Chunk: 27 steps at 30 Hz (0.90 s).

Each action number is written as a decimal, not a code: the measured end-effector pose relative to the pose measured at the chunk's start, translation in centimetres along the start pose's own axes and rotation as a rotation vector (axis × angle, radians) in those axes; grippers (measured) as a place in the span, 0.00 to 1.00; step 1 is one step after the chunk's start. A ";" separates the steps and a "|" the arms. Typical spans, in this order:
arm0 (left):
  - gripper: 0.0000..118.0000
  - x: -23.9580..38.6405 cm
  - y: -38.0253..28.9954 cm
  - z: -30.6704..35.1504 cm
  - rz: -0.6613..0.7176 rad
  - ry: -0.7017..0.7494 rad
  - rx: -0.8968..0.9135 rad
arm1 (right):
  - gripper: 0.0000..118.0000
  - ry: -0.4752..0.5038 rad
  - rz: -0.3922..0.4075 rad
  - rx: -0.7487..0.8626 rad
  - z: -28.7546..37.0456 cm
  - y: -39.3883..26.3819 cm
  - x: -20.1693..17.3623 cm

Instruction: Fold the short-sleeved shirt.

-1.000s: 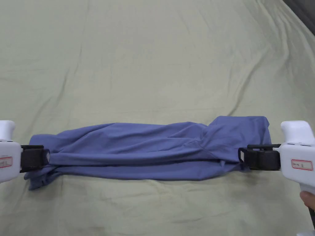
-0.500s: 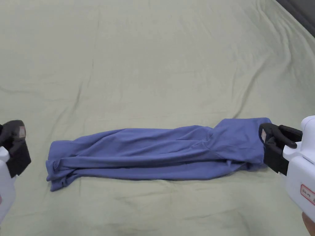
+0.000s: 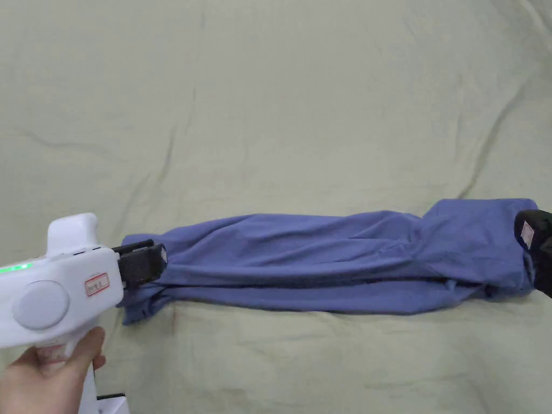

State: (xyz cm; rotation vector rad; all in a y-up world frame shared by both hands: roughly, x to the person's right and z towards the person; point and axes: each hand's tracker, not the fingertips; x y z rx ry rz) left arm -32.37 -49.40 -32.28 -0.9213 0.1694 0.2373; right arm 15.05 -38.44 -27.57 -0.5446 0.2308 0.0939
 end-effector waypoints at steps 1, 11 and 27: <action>0.83 -0.3 0.0 -1.6 0.005 0.007 -0.018 | 0.02 -0.001 0.008 -0.017 -0.4 -0.3 0.1; 0.10 0.1 -1.3 -2.3 -0.140 -0.063 -0.012 | 0.02 -0.006 0.037 -0.119 -3.3 -1.1 -0.9; 0.09 10.3 3.1 6.9 -0.388 0.192 0.070 | 0.02 0.023 -0.003 -0.087 -3.1 -1.8 0.5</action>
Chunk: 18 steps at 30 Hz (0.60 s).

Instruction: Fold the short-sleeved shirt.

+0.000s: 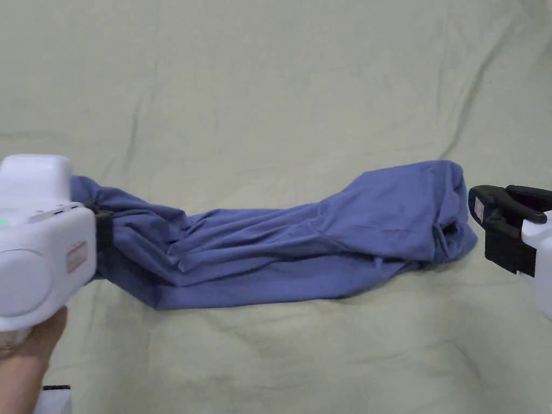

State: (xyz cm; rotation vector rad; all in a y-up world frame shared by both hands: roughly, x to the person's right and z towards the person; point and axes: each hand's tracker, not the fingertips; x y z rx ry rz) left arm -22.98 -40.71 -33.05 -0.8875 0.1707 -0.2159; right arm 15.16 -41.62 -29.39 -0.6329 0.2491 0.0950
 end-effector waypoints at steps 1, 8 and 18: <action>0.09 2.6 0.5 0.1 -0.038 -0.044 -0.001 | 0.02 -0.003 -0.007 0.005 0.3 -0.1 0.3; 0.10 15.6 1.3 -4.4 -0.062 -0.411 -0.138 | 0.02 -0.055 -0.059 0.020 2.3 -1.0 3.3; 0.69 6.0 2.5 0.5 0.199 -0.568 -0.055 | 0.02 -0.050 -0.129 -0.001 2.6 -2.3 5.3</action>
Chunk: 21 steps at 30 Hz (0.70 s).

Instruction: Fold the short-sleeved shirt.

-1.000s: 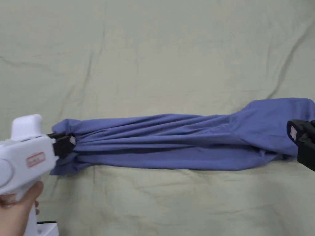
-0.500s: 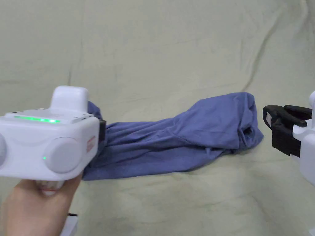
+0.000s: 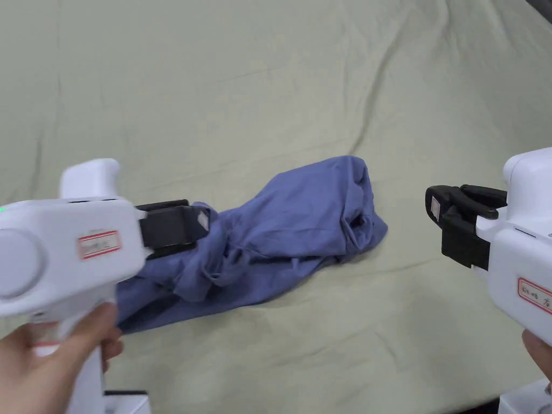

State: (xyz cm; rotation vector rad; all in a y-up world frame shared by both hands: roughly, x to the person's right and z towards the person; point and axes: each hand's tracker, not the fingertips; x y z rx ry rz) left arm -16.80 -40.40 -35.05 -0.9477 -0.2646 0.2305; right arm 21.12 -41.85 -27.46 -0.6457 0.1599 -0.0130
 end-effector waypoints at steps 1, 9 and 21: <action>0.69 0.2 -0.1 3.1 -0.015 0.017 0.052 | 0.02 0.006 -0.002 -0.001 -0.1 0.0 -0.2; 0.00 -3.8 -0.4 -0.4 -0.042 0.180 -0.012 | 0.02 0.027 0.039 -0.015 -1.0 0.3 -1.9; 0.00 8.0 -2.4 -13.3 -0.090 -0.129 -0.201 | 0.02 -0.027 0.067 -0.080 -1.5 -0.4 -0.9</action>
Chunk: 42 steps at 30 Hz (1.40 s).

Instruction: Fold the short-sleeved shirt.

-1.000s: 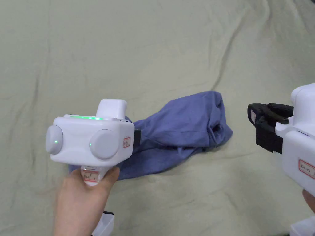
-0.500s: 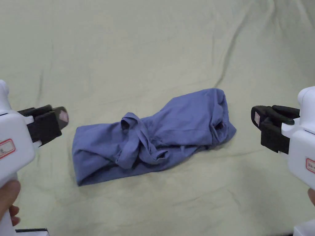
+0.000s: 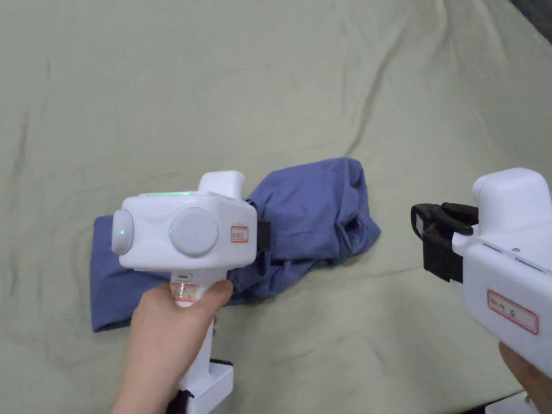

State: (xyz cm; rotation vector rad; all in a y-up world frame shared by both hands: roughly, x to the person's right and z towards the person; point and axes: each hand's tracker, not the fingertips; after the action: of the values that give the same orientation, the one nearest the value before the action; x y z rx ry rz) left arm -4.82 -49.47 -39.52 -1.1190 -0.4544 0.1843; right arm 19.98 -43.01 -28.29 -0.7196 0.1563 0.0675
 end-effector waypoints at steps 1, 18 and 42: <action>0.00 0.9 0.2 0.3 -0.019 -0.010 -0.002 | 0.02 0.000 0.000 -0.001 0.0 0.0 0.1; 0.83 -14.9 -2.7 14.8 0.218 0.302 0.182 | 0.02 0.038 0.038 0.027 1.7 0.9 -1.7; 0.09 -23.8 -7.7 18.7 0.427 0.251 0.281 | 0.02 0.095 0.083 -0.011 -0.4 1.8 -4.6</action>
State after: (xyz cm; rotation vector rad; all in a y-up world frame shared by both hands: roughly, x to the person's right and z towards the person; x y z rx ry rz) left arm -34.98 -46.06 -32.09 -0.9344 0.0403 0.4603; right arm 15.18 -41.95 -29.02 -0.7272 0.2768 0.1139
